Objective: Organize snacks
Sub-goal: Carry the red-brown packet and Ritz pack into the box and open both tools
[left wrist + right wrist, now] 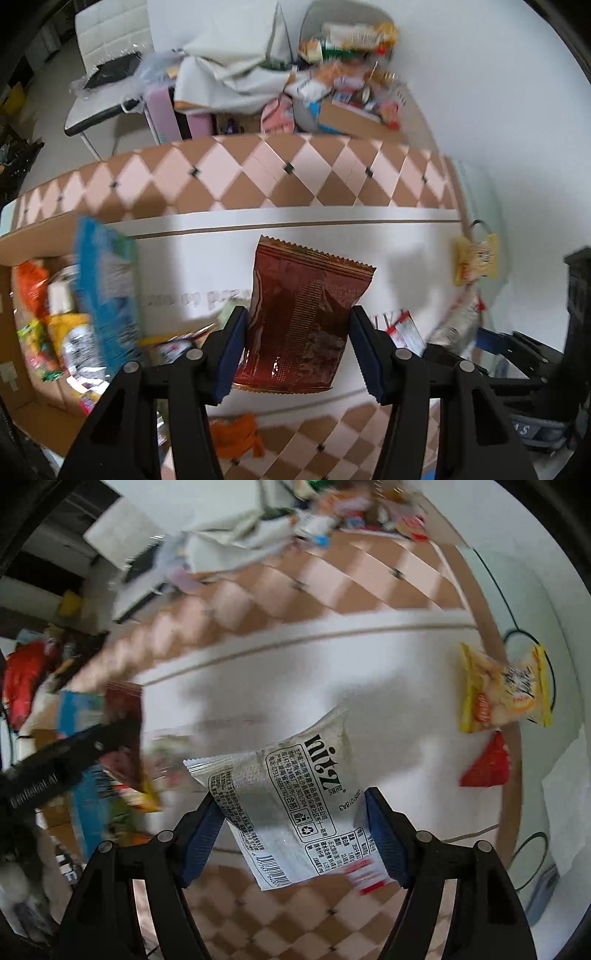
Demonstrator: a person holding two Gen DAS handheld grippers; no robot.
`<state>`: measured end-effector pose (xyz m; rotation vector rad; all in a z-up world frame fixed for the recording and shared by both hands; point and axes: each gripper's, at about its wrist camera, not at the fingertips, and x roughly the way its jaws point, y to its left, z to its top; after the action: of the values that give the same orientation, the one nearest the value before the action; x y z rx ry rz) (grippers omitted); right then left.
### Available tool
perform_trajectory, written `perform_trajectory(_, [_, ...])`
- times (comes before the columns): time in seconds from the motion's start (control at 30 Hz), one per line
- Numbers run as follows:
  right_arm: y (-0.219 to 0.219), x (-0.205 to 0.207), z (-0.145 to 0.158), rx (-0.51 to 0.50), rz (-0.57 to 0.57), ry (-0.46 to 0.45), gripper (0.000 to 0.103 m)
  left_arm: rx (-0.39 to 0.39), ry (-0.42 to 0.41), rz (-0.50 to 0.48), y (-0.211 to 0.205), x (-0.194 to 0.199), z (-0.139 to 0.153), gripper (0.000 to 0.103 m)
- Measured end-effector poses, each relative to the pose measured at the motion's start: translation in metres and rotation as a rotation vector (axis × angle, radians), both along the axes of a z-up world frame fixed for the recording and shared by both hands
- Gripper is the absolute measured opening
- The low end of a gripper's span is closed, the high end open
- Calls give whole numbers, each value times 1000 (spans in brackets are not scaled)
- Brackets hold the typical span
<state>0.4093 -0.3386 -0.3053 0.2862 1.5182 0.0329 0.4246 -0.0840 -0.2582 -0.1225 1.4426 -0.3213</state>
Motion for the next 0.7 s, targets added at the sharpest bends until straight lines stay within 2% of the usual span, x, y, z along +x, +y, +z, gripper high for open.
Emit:
perform_trajectory(0.07, [25,-3,24,39,13,-34,77,-9,-27,14,27,-8,18,53])
perform_trajectory(0.17, [65,-14,46,92,20,-72,77,1,-55,48,90,-22,40,53])
perform_trajectory(0.33, [169,-41,68,189,62,-96,78,82,-68,98,203,-49,59,53])
perform_trajectory(0.43, [242,-52,68,243,87,-82,78,126,-36,135,263,-58,51,53])
perform_trajectory(0.57, [330,-62,52,299,78,-29,78,168,18,177,321,-65,28,53])
perform_trajectory(0.7, [392,-63,30,283,70,10,78,174,82,203,356,-69,-1,53])
